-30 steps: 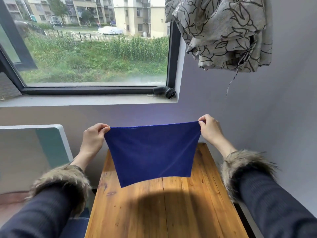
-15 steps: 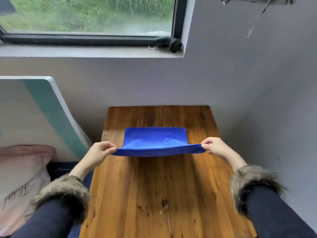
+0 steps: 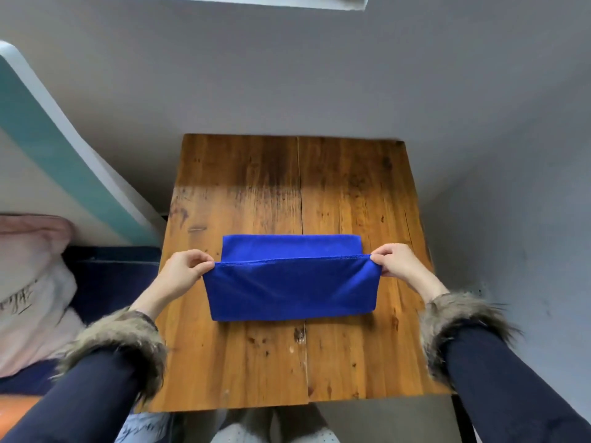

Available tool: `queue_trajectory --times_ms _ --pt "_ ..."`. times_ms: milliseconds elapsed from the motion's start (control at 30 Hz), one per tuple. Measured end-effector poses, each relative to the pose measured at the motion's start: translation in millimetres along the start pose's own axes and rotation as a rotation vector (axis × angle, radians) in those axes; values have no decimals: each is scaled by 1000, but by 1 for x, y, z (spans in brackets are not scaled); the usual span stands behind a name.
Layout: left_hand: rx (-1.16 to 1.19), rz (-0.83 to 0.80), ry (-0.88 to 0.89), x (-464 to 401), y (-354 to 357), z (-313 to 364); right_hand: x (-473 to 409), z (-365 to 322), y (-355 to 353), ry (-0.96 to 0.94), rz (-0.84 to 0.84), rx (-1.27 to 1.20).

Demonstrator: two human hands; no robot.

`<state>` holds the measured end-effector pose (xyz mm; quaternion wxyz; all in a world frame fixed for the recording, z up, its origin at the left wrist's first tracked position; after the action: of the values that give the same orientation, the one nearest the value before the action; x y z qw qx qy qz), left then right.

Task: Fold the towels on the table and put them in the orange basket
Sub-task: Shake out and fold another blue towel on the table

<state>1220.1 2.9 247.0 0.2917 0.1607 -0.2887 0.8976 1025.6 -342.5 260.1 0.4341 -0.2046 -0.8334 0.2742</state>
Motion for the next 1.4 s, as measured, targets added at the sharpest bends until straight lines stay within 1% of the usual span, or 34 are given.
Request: queue_trajectory --times_ms 133,233,400,567,700,833,933,1000,1067,1100,1133,1167,1267,1333,1400 --pt "-36 65 22 -35 6 0 -34 -4 5 -35 79 64" --pt "-63 87 31 -60 14 0 -56 -3 8 -26 94 77" --pt "-54 104 -31 -90 26 -10 -86 5 21 27 133 58" --pt "-110 157 -13 -101 32 -7 -96 4 30 -1 204 16" --pt "-96 158 -46 -111 33 -13 -105 7 36 -13 225 -11" --pt "-93 205 -70 -122 42 -22 -120 9 49 10 264 -90" --pt "-57 278 -43 -122 52 -33 -123 11 60 47 358 -170" --pt "-95 344 26 -114 60 -41 -116 13 64 25 513 -139" --pt "-226 435 85 -99 68 -45 -102 12 70 -93 674 -50" --pt "-293 463 136 -92 75 -44 -94 10 77 -189 712 12" --pt "-344 460 210 -84 84 -40 -87 7 87 -294 709 91" --pt "-388 417 296 -78 97 -36 -81 5 101 -395 673 183" --pt "-566 172 511 -71 145 -32 -72 -6 153 -622 527 464" --pt "-669 62 539 -77 167 -34 -78 -9 172 -643 499 564" --pt "-737 27 506 -89 170 -40 -91 -1 169 -603 506 588"
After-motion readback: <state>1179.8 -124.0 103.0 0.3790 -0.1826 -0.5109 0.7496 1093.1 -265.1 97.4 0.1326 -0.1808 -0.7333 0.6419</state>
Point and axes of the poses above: each hand's wrist, its own x-axis away from the middle knuckle, its own y-axis out of the palm, z = x × y, the point moved 2 cm from there along -x, towards the middle knuckle, and after that the axes turned 10 degrees about x, right-handed, at the moved point
